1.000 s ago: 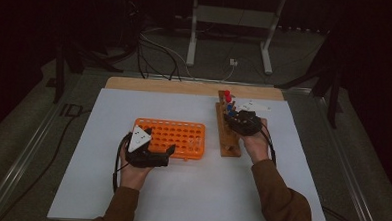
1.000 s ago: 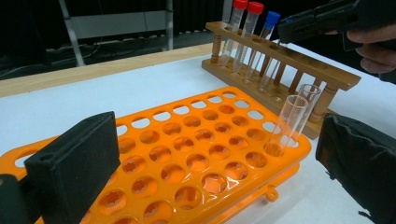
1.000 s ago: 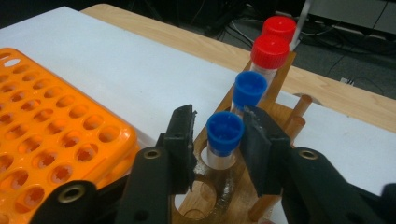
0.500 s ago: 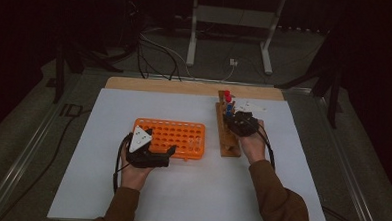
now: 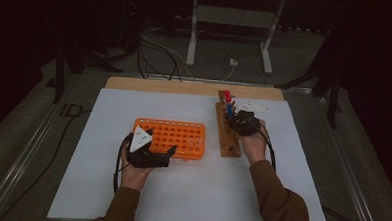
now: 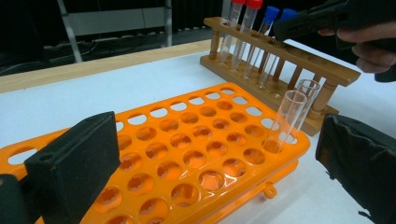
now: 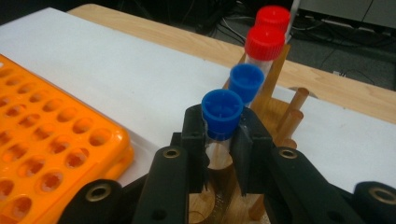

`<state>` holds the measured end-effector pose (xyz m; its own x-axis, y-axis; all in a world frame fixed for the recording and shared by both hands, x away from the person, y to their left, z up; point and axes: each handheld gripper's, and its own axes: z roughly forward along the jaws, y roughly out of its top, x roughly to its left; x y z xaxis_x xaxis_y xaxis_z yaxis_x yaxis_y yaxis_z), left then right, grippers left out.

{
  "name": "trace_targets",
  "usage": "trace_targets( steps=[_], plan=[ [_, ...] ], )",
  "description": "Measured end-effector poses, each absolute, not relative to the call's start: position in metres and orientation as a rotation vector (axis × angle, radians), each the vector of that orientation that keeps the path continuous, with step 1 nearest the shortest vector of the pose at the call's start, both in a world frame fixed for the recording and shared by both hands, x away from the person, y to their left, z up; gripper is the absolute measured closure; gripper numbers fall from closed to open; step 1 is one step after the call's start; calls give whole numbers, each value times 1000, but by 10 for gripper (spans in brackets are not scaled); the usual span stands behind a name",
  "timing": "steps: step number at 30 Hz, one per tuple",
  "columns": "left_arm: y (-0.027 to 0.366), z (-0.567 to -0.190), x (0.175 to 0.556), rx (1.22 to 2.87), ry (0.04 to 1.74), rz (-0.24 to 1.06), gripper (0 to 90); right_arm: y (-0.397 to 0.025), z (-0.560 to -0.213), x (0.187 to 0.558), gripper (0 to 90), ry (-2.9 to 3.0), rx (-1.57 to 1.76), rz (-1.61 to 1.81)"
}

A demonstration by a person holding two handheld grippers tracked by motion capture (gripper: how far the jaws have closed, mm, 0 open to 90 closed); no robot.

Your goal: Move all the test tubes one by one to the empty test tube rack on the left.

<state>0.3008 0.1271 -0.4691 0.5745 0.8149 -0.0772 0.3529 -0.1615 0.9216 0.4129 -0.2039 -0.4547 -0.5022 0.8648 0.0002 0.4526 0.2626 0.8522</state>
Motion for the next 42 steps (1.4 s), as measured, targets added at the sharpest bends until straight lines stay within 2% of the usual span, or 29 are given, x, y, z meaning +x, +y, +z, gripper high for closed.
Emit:
trace_targets(
  steps=[42],
  plan=[
    [128, -469, 301, 1748, 982, 554, 7, -221, -404, 392, 767, 2017, 1109, 1282]
  ],
)
